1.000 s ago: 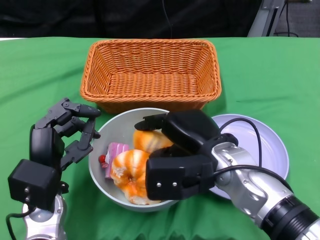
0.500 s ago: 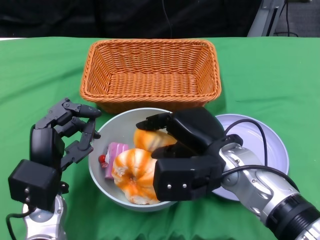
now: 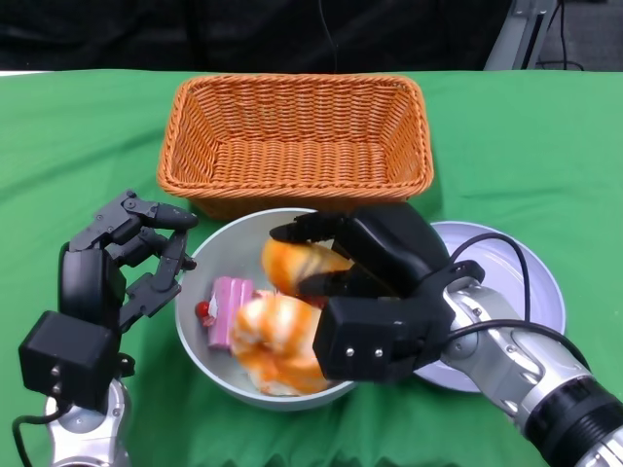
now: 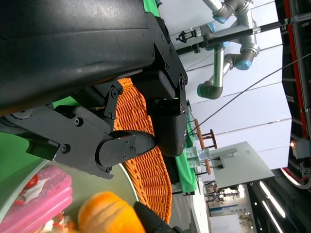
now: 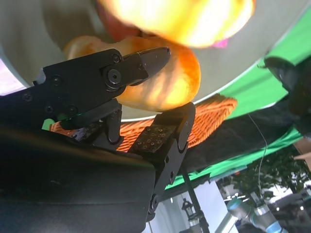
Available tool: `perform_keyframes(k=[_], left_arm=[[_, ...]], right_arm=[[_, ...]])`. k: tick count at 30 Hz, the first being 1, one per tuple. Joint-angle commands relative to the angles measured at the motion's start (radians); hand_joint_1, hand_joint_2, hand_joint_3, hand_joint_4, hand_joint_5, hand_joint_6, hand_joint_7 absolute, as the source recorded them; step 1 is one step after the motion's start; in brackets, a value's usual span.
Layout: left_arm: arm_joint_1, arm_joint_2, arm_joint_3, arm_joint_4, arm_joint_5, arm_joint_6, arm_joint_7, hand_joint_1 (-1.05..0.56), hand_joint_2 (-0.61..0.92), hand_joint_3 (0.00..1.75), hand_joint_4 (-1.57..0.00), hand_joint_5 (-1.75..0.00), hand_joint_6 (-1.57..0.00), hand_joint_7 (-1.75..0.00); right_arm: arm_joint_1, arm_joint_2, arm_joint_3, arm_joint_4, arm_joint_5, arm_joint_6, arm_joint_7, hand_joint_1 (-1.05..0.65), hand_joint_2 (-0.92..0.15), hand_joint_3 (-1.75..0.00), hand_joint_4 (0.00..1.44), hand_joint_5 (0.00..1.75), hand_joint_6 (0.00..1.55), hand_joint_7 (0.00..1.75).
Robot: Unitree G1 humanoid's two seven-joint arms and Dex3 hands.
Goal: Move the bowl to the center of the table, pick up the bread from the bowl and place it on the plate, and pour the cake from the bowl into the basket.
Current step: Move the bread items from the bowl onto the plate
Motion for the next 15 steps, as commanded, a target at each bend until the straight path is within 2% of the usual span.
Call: perform_keyframes(k=[1,15], left_arm=[[0.006,0.016,0.001,0.006,0.007,-0.014,0.025,-0.17,0.82,0.59,-0.80,-1.51,-0.86,-1.06],[0.004,0.017,0.000,0.011,0.027,-0.012,0.054,-0.18,0.85,0.54,-0.79,-1.52,-0.86,-1.06]], right_arm=[[0.007,-0.019,-0.030,-0.044,0.027,-0.009,0.004,-0.16,-0.92,-0.05,0.81,1.14,1.15,0.01],[0.047,-0.050,-0.071,-0.170,0.066,-0.038,0.033,-0.11,-0.91,-0.02,0.86,1.12,1.19,0.02]])
